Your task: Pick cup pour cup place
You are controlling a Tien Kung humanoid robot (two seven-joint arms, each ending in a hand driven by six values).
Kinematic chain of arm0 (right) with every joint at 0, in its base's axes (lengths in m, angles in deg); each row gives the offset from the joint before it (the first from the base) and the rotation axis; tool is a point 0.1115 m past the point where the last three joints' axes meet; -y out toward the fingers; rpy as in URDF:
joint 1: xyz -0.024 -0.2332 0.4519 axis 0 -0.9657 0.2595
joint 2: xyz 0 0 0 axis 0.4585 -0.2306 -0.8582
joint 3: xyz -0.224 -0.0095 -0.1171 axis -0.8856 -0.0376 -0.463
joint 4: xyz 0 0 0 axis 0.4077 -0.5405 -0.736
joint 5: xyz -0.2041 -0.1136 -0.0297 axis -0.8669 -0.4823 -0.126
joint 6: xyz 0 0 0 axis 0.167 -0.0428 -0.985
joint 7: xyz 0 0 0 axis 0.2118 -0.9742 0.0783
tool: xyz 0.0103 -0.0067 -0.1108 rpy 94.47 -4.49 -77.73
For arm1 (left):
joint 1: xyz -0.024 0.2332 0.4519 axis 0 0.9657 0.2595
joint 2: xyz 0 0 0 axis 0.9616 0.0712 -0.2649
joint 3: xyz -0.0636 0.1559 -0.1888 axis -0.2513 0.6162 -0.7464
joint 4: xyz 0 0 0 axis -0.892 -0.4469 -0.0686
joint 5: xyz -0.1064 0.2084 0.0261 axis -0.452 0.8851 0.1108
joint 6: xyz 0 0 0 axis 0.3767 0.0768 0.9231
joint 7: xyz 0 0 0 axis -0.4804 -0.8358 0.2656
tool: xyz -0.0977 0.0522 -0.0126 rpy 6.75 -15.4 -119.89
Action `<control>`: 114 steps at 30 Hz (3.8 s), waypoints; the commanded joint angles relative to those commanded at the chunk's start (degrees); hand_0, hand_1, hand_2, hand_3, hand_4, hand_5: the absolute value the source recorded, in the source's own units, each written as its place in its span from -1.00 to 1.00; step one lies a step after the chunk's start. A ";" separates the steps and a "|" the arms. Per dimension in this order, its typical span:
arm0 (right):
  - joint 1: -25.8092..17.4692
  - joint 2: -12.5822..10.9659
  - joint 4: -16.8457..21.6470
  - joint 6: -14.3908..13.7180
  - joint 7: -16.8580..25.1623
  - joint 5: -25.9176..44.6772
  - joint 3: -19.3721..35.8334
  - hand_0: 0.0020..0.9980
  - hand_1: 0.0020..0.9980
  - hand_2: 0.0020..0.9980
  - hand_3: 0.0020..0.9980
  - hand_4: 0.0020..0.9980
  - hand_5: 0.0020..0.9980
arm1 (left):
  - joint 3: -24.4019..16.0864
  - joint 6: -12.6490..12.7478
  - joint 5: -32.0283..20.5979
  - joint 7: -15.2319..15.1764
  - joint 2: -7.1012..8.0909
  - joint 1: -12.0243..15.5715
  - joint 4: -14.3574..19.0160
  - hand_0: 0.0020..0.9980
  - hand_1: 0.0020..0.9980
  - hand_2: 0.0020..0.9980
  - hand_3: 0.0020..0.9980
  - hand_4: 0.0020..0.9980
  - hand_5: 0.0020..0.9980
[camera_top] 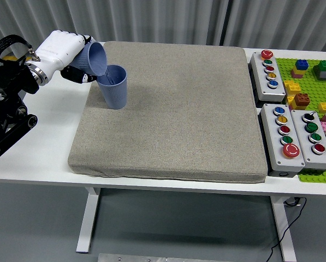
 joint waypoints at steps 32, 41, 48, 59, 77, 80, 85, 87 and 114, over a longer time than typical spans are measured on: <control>0.25 -0.18 -0.02 -0.05 0.06 0.70 -0.23 0.29 0.21 0.02 0.18 -1.00 -1.00 | 2.56 0.23 5.06 0.61 0.61 -2.90 1.20 0.14 0.00 0.02 0.04 0.71 -0.63; 0.35 -0.24 -0.05 -0.26 0.12 1.28 -0.50 0.28 0.21 0.02 0.18 -1.00 -1.00 | 3.63 -1.27 6.89 1.63 0.58 -4.20 1.70 0.14 -0.01 0.01 0.03 0.70 -0.63; 0.32 -0.30 -0.06 -0.42 0.16 1.83 -0.75 0.28 0.21 0.02 0.18 -1.00 -1.00 | 5.06 -1.88 7.87 1.89 1.17 -5.20 2.03 0.14 -0.01 0.01 0.03 0.71 -0.62; 0.16 -0.27 -0.02 -0.56 0.08 2.06 -0.97 0.28 0.21 0.02 0.18 -1.00 -1.00 | 7.00 -2.44 9.02 2.77 1.41 -6.43 1.49 0.14 -0.01 0.01 0.02 0.70 -0.61; 0.00 -0.23 0.03 -0.67 -0.03 2.37 -1.23 0.28 0.21 0.02 0.18 -1.00 -1.00 | 7.12 -2.30 8.76 3.03 1.71 -6.27 2.30 0.14 -0.01 0.01 0.03 0.70 -0.60; -0.22 -0.16 0.08 -0.74 -0.08 2.63 -1.35 0.28 0.21 0.02 0.18 -1.00 -1.00 | 5.53 -2.20 5.86 2.97 1.69 -4.78 2.83 0.14 -0.01 0.01 0.03 0.70 -0.60; -0.45 -0.10 0.09 -0.65 -0.10 2.41 -1.13 0.28 0.21 0.02 0.18 -1.00 -1.00 | 4.09 -1.70 4.14 2.63 2.06 -3.24 3.92 0.14 0.00 0.02 0.03 0.70 -0.59; -0.54 -0.09 0.09 -0.60 -0.10 2.27 -1.05 0.28 0.21 0.02 0.18 -1.00 -1.00 | 3.13 -1.17 4.01 2.37 2.17 -2.62 4.44 0.14 0.00 0.01 0.03 0.69 -0.60; -1.39 0.48 0.04 -0.10 0.21 1.58 -0.19 0.28 0.21 0.02 0.18 -1.00 -1.00 | -27.63 20.01 -48.88 -17.87 -5.83 24.19 17.87 0.15 0.01 0.01 0.01 0.70 -0.58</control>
